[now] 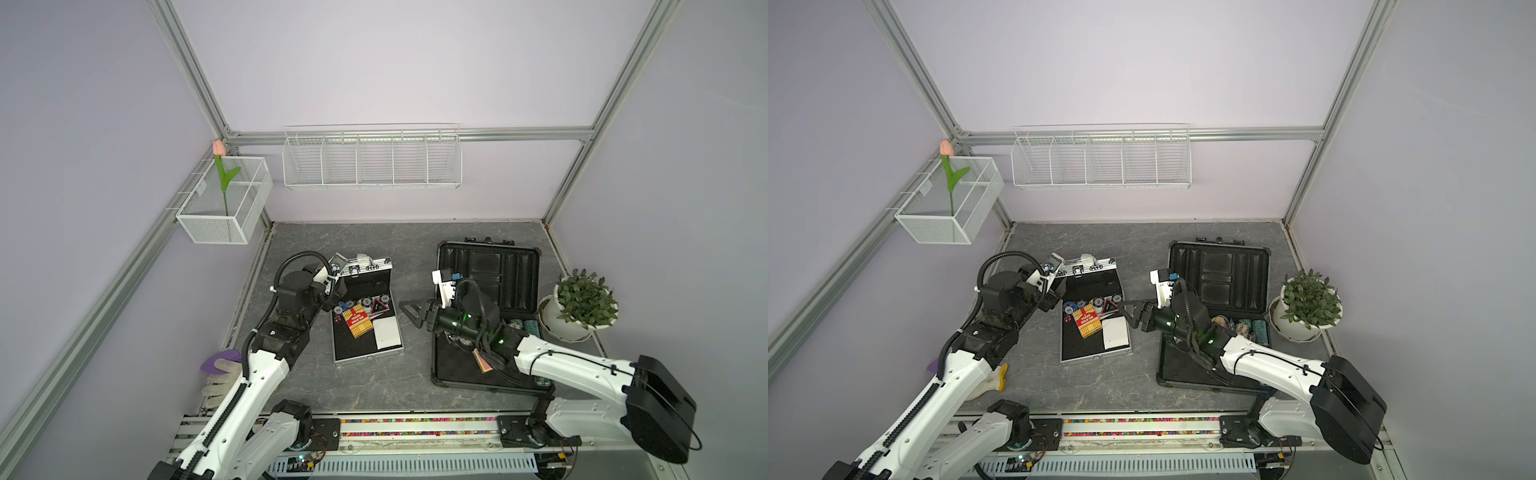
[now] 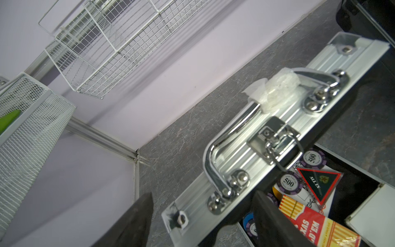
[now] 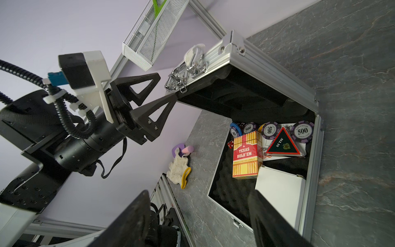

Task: Open the poker set cases
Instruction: Open the case lid on the poker set case.

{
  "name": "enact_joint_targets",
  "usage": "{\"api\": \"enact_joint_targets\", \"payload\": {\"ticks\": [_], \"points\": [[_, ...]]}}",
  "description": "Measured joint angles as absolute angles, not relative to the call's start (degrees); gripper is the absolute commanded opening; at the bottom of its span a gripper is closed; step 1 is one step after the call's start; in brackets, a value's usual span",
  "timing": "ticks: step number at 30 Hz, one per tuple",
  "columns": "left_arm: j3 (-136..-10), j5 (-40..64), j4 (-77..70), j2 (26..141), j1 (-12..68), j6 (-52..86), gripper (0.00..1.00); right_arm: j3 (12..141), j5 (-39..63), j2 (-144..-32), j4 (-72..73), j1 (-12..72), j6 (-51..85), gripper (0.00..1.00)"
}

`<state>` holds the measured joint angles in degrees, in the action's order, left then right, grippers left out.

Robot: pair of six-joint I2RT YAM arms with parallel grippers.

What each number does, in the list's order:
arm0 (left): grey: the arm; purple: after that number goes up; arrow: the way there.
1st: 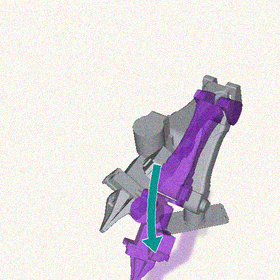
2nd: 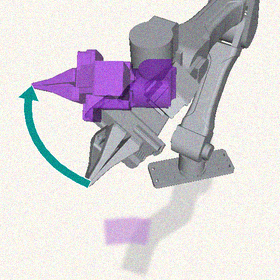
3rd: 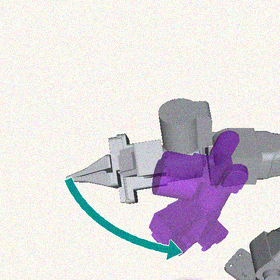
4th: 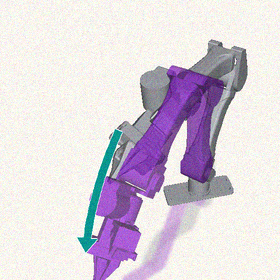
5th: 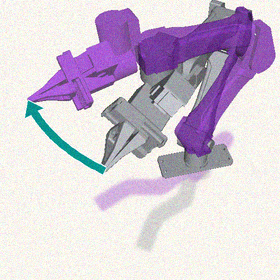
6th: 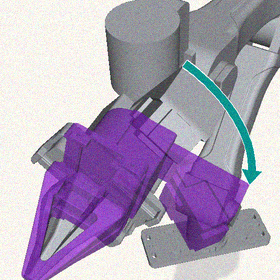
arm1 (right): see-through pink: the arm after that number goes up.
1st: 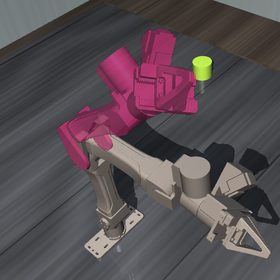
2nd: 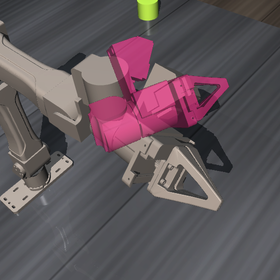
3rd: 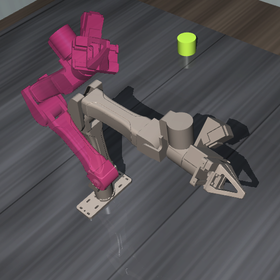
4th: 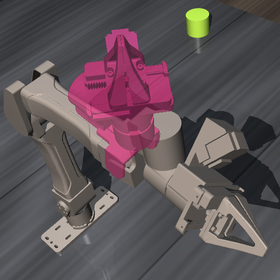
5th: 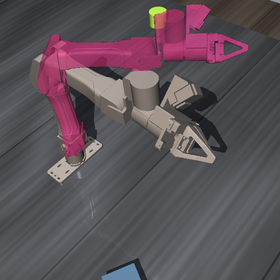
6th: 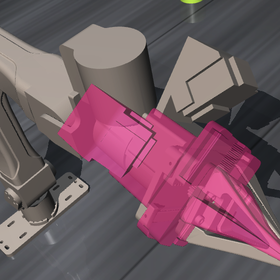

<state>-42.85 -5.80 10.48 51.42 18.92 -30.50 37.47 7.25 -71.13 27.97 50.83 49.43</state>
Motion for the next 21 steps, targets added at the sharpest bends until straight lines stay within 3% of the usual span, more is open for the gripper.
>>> {"api": "enact_joint_targets", "payload": {"ticks": [21], "points": [[-42.8, -7.2, 4.3, 55.7, 16.3, -20.1, 0.74, 37.8, 5.8, -71.8, 24.6, 50.8, 49.5, 0.75]]}}
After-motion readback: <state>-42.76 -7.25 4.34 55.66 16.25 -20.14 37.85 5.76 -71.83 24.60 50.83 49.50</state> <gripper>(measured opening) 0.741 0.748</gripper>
